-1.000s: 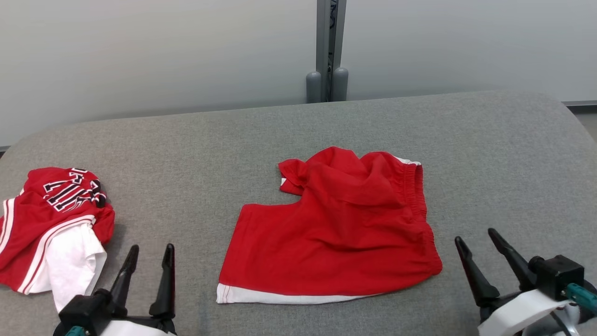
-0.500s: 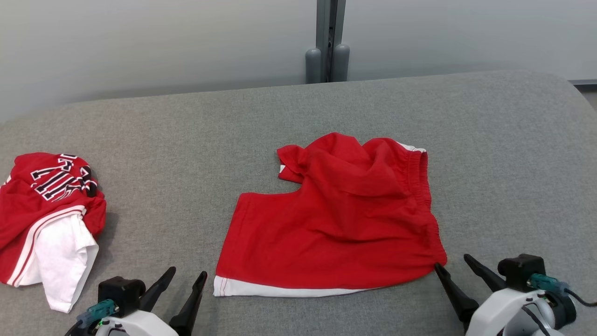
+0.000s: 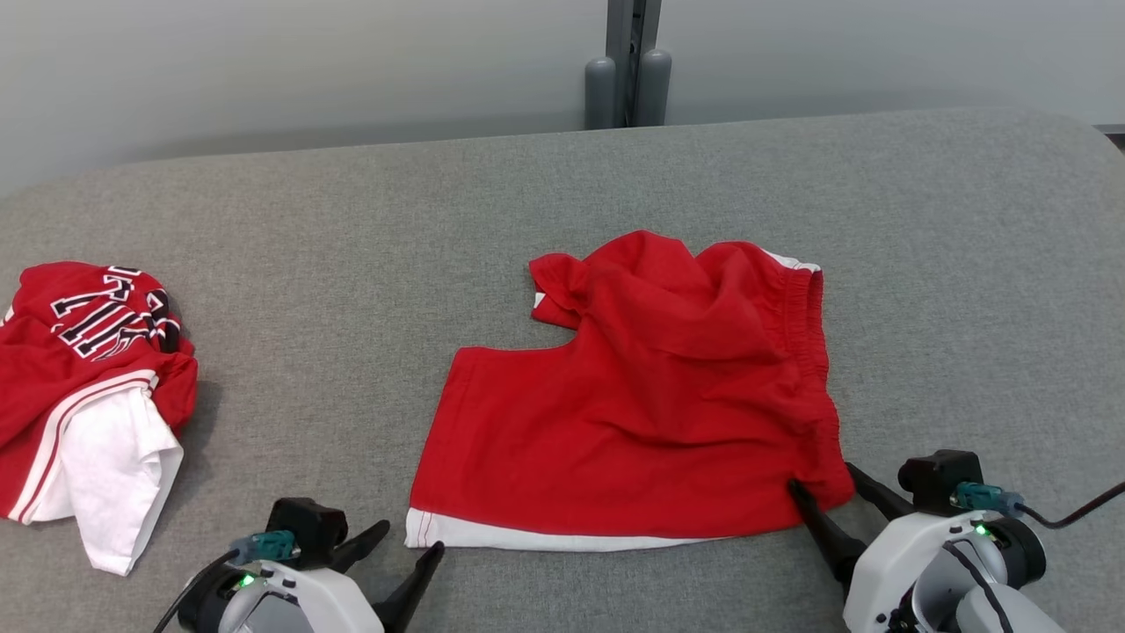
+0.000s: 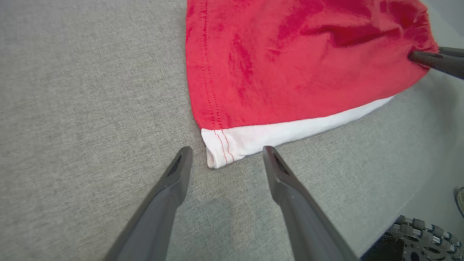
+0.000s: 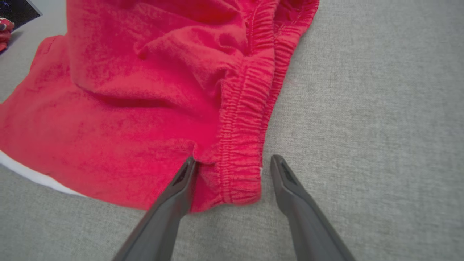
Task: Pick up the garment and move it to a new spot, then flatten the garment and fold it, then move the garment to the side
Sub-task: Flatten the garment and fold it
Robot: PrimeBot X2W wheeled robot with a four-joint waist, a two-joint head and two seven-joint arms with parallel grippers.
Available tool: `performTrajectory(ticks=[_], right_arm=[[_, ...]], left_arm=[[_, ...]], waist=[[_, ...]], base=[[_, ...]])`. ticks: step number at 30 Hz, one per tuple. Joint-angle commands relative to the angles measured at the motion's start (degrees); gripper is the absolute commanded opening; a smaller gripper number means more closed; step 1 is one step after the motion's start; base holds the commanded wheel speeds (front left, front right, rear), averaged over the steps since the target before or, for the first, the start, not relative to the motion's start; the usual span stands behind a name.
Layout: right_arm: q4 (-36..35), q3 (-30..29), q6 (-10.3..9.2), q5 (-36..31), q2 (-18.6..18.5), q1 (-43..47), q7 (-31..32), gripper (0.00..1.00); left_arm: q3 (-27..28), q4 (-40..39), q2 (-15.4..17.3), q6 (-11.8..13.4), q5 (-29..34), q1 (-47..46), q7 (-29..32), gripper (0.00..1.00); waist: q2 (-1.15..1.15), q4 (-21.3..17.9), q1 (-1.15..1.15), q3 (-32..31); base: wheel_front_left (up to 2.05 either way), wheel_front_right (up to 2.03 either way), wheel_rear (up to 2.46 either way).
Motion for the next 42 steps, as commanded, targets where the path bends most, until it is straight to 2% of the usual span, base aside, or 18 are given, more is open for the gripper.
performTrajectory(ticks=[1, 6, 7, 9, 11, 12, 13, 14, 15, 20, 28, 35, 42], right_arm=[[0.3, 0.1, 0.01, -0.1, -0.1, -1.0, -0.7, 1.0], [1.0, 1.5, 0.01, 0.3, 0.5, -2.0, -1.4, 1.0], [1.1, 1.8, 0.01, 0.5, 0.6, -2.2, -1.5, 0.91], [1.3, 2.4, 0.01, 0.9, 0.6, -2.5, -1.8, 0.49], [1.4, 3.0, 0.01, 1.2, 0.6, -2.6, -2.0, 0.35], [1.5, 3.2, 0.01, 1.4, 0.5, -2.7, -2.1, 0.12], [1.5, 3.4, 0.01, 1.8, 0.4, -2.7, -2.1, 0.0], [1.6, 3.6, 0.01, 2.0, 0.3, -2.6, -2.2, 0.0], [1.7, 4.0, 0.01, 2.3, 0.2, -2.5, -2.3, 0.0], [1.6, 4.4, 0.01, 3.2, -0.5, -2.4, -3.4, 0.0], [-1.4, 2.0, 0.0, 4.0, -2.6, 0.6, -4.4, 0.0], [-6.9, -0.3, 0.0, 3.6, -3.3, 2.0, -2.1, 0.0], [-11.6, -1.6, 0.01, 3.7, -3.1, -1.6, 3.4, 0.0]], left_arm=[[-0.2, 0.9, 0.7, -0.1, 0.5, -1.6, 0.2, 1.0], [-2.5, 4.3, 0.5, -0.1, -0.7, -4.1, 0.3, 1.0], [-3.0, 4.9, 0.5, -0.1, -1.1, -4.5, 0.2, 1.0], [-3.9, 5.9, 0.5, -0.1, -1.8, -5.0, 0.0, 1.0], [-4.7, 6.5, 0.5, -0.1, -2.6, -5.5, -0.8, 1.0], [-5.1, 6.7, 0.4, -0.1, -3.0, -5.7, -1.3, 0.63], [-5.4, 7.0, 0.5, -0.1, -3.3, -5.8, -1.7, 0.35], [-5.8, 7.3, 0.5, -0.1, -3.6, -5.9, -2.0, 0.07], [-6.3, 7.4, 0.6, -0.1, -3.9, -6.1, -2.3, 0.0], [-7.7, 7.1, 1.4, -0.1, -5.8, -6.8, -4.1, 0.0], [-6.3, 2.1, 3.2, 0.5, -8.4, -3.8, -5.5, 0.0], [-5.9, -4.0, 3.7, 0.9, -10.0, -2.8, -4.8, 0.0], [-5.4, -7.9, 5.3, 0.3, -9.7, -9.5, -4.5, 0.0]], waist=[[0.0, -0.1, 0.0, 0.4], [0.0, -0.5, 0.0, 1.1], [0.0, -0.6, 0.0, 1.2], [0.0, -0.8, 0.0, 1.3], [0.0, -1.0, 0.0, 1.2], [0.0, -1.0, 0.0, 1.1], [0.0, -1.0, 0.0, 1.0], [0.0, -1.0, 0.0, 0.9], [0.0, -1.0, 0.0, 0.8], [0.0, -0.6, 0.0, -0.1], [0.0, 0.0, 0.0, -2.6], [0.0, -0.2, 0.0, -3.5], [0.0, -0.7, 0.0, -1.2]], base=[[0.0, 0.0, 0.0], [0.0, 0.0, 0.0], [0.0, 0.0, 0.0], [0.0, 0.0, 0.0], [0.0, 0.0, 0.0], [0.0, 0.0, 0.0], [0.0, 0.0, 0.0], [0.0, 0.0, 0.0], [0.0, 0.0, 0.0], [0.0, 0.0, 0.0], [0.0, 0.0, 0.0], [0.0, 0.0, 0.0], [0.0, 0.0, 0.0]])
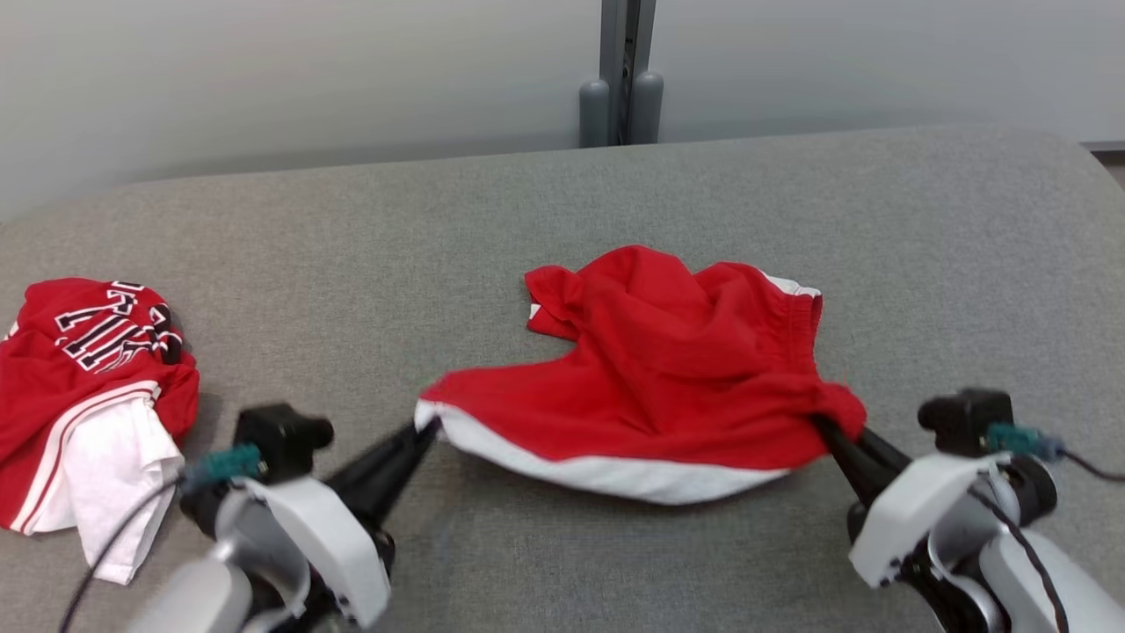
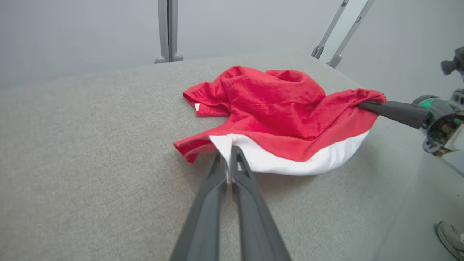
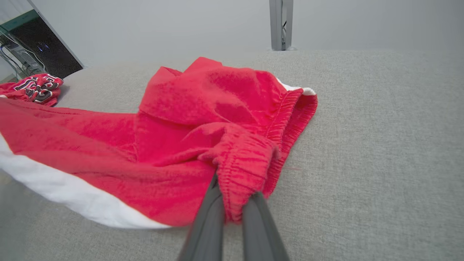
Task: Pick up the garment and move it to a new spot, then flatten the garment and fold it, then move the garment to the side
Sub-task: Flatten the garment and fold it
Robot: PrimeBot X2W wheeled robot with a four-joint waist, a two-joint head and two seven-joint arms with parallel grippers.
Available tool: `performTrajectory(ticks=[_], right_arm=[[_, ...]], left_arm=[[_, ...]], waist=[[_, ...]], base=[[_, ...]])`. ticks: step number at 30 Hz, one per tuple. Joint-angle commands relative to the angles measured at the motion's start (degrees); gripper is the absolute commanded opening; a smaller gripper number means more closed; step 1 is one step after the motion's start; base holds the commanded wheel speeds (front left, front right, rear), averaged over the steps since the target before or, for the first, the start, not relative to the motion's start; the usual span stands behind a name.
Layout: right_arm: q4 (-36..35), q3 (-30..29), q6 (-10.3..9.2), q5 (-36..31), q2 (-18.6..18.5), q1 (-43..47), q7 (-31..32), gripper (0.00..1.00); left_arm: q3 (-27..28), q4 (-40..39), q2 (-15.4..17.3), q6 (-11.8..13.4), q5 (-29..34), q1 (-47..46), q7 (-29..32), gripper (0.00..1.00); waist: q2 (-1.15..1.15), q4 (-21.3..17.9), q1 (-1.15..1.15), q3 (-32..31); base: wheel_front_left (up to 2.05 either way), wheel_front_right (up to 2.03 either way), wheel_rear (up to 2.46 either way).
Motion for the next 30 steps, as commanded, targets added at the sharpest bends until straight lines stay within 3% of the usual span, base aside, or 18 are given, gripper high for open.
performTrajectory(ticks=[1, 8, 17, 24, 30], right_arm=[[-1.1, 0.2, 0.0, 1.0, 0.3, -2.2, 2.4, 0.0], [-2.7, 0.5, 0.0, 4.3, 1.2, -12.0, 9.7, 0.0], [3.6, 2.9, 0.0, 9.6, 1.8, -33.2, 18.8, 0.0], [7.4, 6.2, 0.0, 11.7, 1.9, -51.8, 16.6, 0.0], [11.7, 5.8, 0.0, 13.1, 3.2, -65.4, 12.9, 0.0]], left_arm=[[0.8, 0.3, 0.8, -0.2, 0.3, -3.3, 0.0, 0.0], [1.6, 3.5, 3.5, -0.5, -2.2, -14.7, 2.0, 0.0], [-2.6, 10.1, 8.6, -0.6, -9.1, -38.7, 6.7, 0.0], [-6.7, 18.0, 11.1, -0.6, -12.0, -58.6, 4.8, 0.0], [-8.5, 24.6, 11.9, -0.6, -13.4, -71.8, 1.7, 0.0]], waist=[[0.0, -0.6, 0.0, 1.2], [0.0, -2.0, 0.0, 5.4], [0.0, -1.7, 0.0, 16.3], [0.0, 0.1, 0.0, 25.2], [0.0, 0.6, 0.0, 29.7]], base=[[0.0, 0.0, 0.0], [0.0, 0.0, 0.0], [0.0, 0.0, 0.0], [0.0, 0.0, 0.0], [0.0, 0.0, 0.0]])
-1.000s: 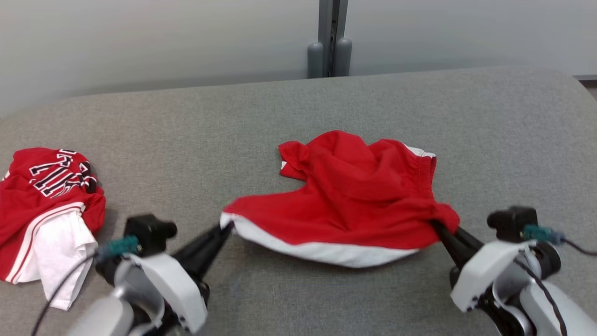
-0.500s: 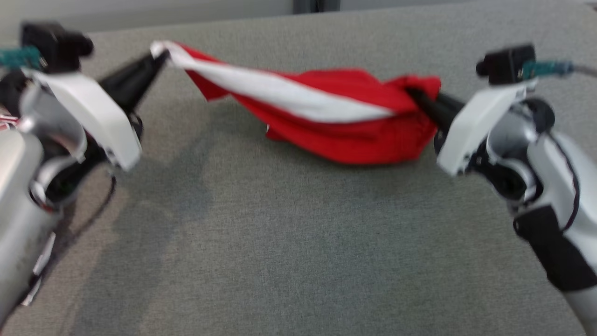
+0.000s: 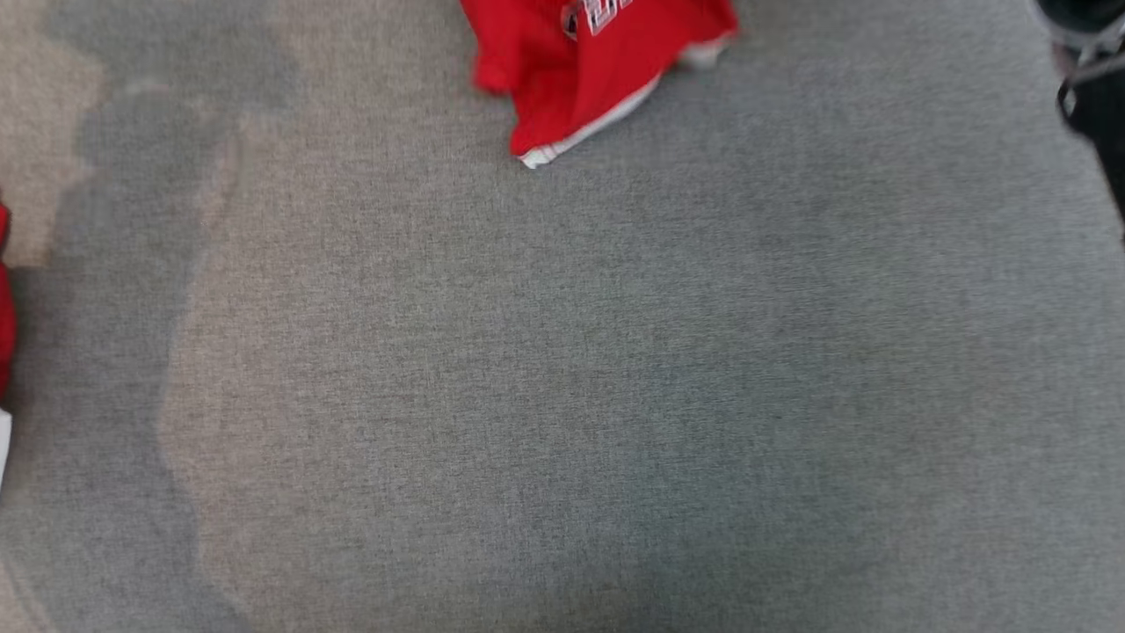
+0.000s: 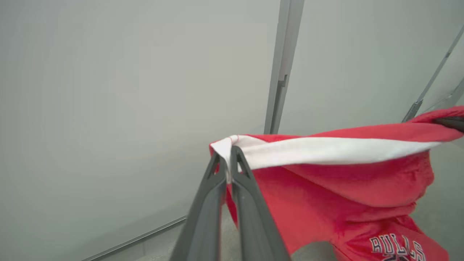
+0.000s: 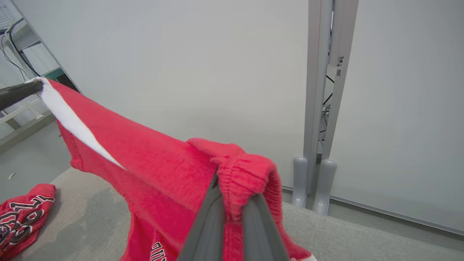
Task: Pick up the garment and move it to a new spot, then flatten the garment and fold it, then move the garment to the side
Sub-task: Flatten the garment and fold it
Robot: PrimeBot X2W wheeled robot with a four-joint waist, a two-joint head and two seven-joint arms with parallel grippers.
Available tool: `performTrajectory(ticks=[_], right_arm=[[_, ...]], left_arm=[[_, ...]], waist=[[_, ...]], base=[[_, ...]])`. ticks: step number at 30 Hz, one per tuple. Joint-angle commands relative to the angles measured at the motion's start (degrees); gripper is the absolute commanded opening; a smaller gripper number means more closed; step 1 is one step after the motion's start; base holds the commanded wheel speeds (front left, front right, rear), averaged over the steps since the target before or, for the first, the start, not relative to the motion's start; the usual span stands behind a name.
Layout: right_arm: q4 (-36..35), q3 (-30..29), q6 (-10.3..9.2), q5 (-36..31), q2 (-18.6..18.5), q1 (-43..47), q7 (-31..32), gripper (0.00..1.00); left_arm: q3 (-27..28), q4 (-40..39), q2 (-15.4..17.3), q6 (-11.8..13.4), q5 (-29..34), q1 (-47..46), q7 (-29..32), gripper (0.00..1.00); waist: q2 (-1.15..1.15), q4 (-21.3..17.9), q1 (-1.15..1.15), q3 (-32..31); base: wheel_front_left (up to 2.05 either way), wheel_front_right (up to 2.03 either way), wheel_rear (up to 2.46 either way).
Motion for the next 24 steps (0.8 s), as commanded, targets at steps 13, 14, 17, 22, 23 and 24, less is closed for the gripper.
performTrajectory(ticks=[13, 14, 17, 22, 23, 24], right_arm=[[8.1, -0.9, 0.0, 4.6, 2.5, -16.1, -10.9, 0.0], [8.7, -0.2, 0.0, 4.9, 2.4, -15.9, -10.6, 0.0], [9.4, 1.4, 0.0, 5.9, 2.0, -14.7, -10.0, 0.0], [9.4, 6.6, 0.01, 10.1, 0.2, -8.1, -7.8, 0.0], [8.8, 8.2, 0.01, 10.5, -0.5, -6.3, -7.8, 0.0], [8.1, 9.8, 0.01, 11.3, -1.2, -4.5, -7.3, 0.0]], left_arm=[[-2.8, 10.8, -1.9, 0.0, -4.1, -17.4, -12.8, 0.0], [-3.4, 11.0, -2.0, 0.0, -4.7, -17.6, -13.1, 0.0], [-5.3, 11.2, -2.6, 0.0, -6.2, -16.0, -12.4, 0.0], [-11.8, 10.2, -2.6, 0.0, -10.1, -9.8, -9.0, 0.0], [-13.3, 9.5, -2.4, 0.0, -10.9, -7.8, -8.1, 0.0], [-14.6, 9.1, -1.8, 0.0, -11.6, -6.5, -7.4, 0.0]], waist=[[0.0, 0.7, 0.0, 1.9], [0.0, 0.7, 0.0, 1.5], [0.0, 1.0, 0.0, 0.3], [0.0, 1.5, 0.0, -4.0], [0.0, 1.6, 0.0, -5.0], [0.0, 1.6, 0.0, -6.0]], base=[[0.0, 0.0, 0.0], [0.0, 0.0, 0.0], [0.0, 0.0, 0.0], [0.0, 0.0, 0.0], [0.0, 0.0, 0.0], [0.0, 0.0, 0.0]])
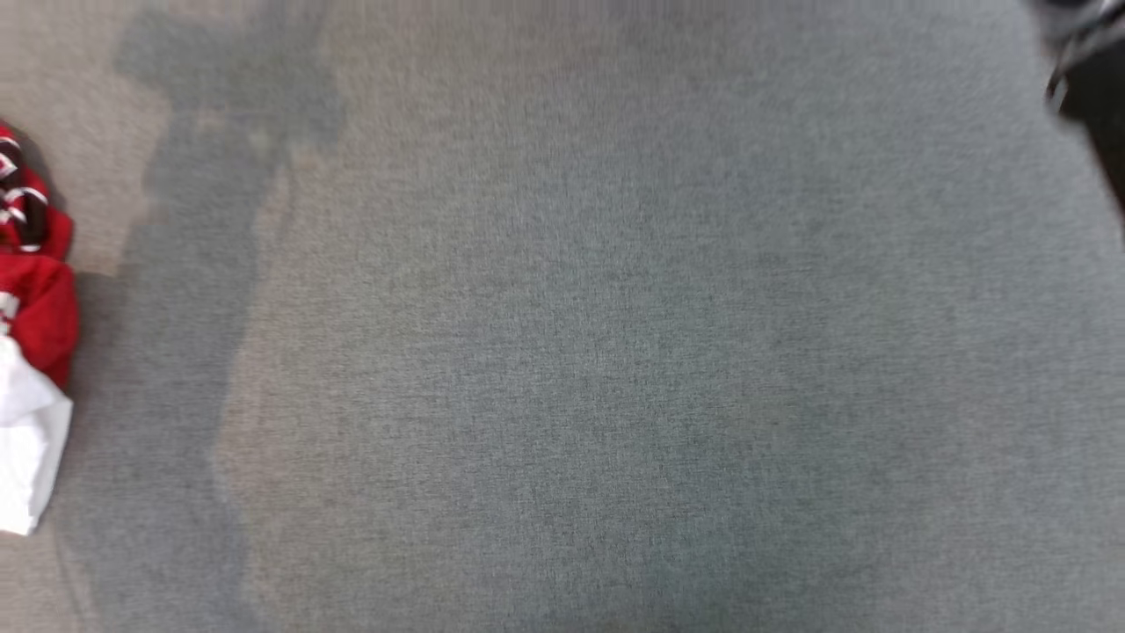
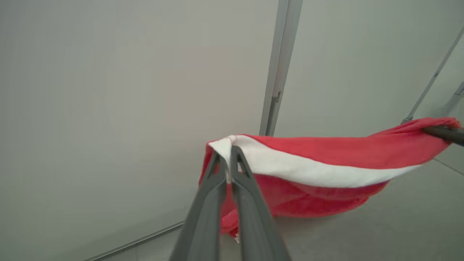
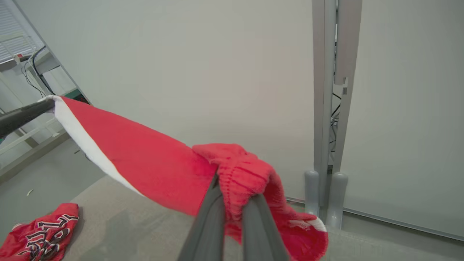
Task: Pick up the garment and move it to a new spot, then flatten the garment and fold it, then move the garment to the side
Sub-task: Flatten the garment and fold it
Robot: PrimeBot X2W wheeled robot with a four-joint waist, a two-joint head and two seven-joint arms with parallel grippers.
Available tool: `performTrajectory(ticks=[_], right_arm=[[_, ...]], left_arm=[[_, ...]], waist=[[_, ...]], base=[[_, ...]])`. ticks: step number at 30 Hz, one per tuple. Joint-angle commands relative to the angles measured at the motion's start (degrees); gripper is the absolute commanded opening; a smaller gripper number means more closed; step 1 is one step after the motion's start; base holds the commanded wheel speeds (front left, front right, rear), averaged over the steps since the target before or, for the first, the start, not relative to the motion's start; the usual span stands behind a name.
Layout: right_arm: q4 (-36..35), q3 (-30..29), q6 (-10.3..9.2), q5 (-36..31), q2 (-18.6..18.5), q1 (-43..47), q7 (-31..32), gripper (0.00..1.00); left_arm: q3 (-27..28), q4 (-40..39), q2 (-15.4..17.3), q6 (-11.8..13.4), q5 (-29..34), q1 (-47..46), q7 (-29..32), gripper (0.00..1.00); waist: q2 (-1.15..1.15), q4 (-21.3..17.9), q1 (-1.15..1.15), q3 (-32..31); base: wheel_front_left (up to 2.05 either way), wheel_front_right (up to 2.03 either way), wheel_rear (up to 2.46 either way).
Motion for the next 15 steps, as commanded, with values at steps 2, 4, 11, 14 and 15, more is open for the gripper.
performTrajectory(ticks=[2, 4, 11, 14, 15], right_arm=[[-1.5, 3.2, 0.01, 1.9, -2.1, 4.9, 0.5, 0.0], [-2.9, 5.6, 0.01, 3.7, -3.5, 8.8, 0.6, 0.0], [-9.5, 13.1, 0.01, 11.3, -8.0, 21.7, 1.6, 0.0], [-12.2, 15.6, 0.0, 14.2, -10.2, 25.9, 2.4, 0.0], [-13.1, 16.4, 0.0, 15.0, -11.0, 27.3, 2.7, 0.0]], left_arm=[[-2.5, -0.9, 1.2, 0.0, -1.5, 3.7, 1.0, 0.0], [-4.6, -1.9, 2.0, 0.0, -2.9, 7.2, 2.1, 0.0], [-10.5, -8.4, 7.6, 0.0, -8.4, 18.8, 6.5, 0.0], [-12.2, -11.0, 10.3, 0.0, -10.4, 23.7, 8.5, 0.0], [-12.7, -12.1, 10.9, 0.0, -11.4, 25.3, 9.5, 0.0]], waist=[[0.0, 0.3, 0.0, -4.3], [0.0, 0.1, 0.0, -6.5], [0.0, -1.0, 0.0, -14.4], [0.0, -1.6, 0.0, -16.8], [0.0, -1.8, 0.0, -17.6]], base=[[0.0, 0.0, 0.0], [0.0, 0.0, 0.0], [0.0, 0.0, 0.0], [0.0, 0.0, 0.0], [0.0, 0.0, 0.0]])
